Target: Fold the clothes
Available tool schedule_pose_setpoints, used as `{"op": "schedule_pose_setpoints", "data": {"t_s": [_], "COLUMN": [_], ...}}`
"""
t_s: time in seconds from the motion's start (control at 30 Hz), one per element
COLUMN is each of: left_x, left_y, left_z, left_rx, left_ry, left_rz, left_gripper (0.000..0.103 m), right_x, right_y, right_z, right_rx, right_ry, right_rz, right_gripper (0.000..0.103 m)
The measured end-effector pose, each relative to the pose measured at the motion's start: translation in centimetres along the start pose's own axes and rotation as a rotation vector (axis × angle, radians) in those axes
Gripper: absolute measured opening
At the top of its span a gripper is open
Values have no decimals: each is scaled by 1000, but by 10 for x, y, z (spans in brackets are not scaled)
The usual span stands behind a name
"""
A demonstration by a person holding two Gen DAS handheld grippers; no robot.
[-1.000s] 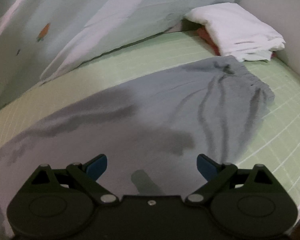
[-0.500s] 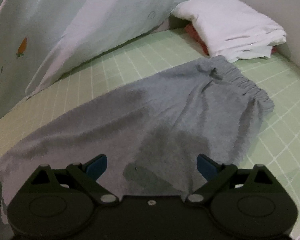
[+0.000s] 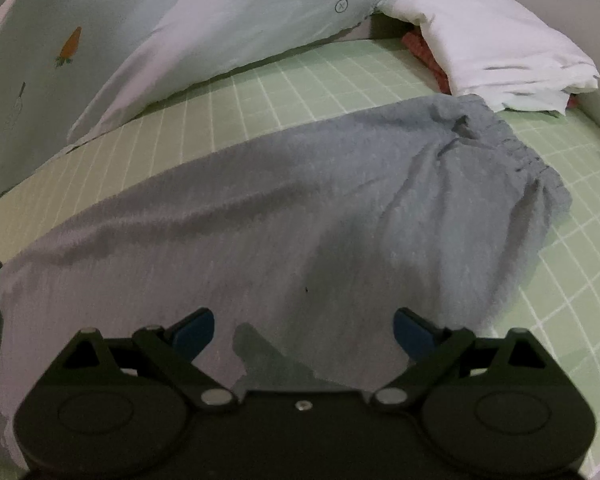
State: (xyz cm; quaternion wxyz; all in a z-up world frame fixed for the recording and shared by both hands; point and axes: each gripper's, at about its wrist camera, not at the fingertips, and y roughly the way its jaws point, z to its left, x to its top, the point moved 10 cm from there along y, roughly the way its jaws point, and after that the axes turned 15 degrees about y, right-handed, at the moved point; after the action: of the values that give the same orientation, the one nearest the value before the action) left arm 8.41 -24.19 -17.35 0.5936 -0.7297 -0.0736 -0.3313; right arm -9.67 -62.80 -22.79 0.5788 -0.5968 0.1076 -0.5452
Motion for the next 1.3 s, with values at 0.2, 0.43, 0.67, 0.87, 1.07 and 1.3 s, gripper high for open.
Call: {"op": "schedule_pose_setpoints", "data": {"t_s": [0.2,0.43,0.67,0.87,1.07,1.3], "left_x": [16,24,23,10,-29,-20], "left_y": [18,38,37,16,14,-6], "left_z": [-17,-17,-29,-60,-94,-66], "left_rx": [-43,-70,-140,-230,-277,-236], "left_ry": [135,212,275,328,419,326], "left_rz": [-14,-4,-14,-28,45,-4], "left_gripper": [57,56,4,2,5,65], "right_x": [-12,-32,-50,-55,-56,-55], "right_y": [-13,-25,-34,-42,-44,-47], "right_z": [5,11,22,23,17,24], "right_rx": [-31,-68,-74,-61,-48,-16], "right_ry": [-21,-65,-122,-136,-115,-113], "right_rz": [-11,4,14,2,6,5], "right_gripper": [97,97,97,97,97,97]}}
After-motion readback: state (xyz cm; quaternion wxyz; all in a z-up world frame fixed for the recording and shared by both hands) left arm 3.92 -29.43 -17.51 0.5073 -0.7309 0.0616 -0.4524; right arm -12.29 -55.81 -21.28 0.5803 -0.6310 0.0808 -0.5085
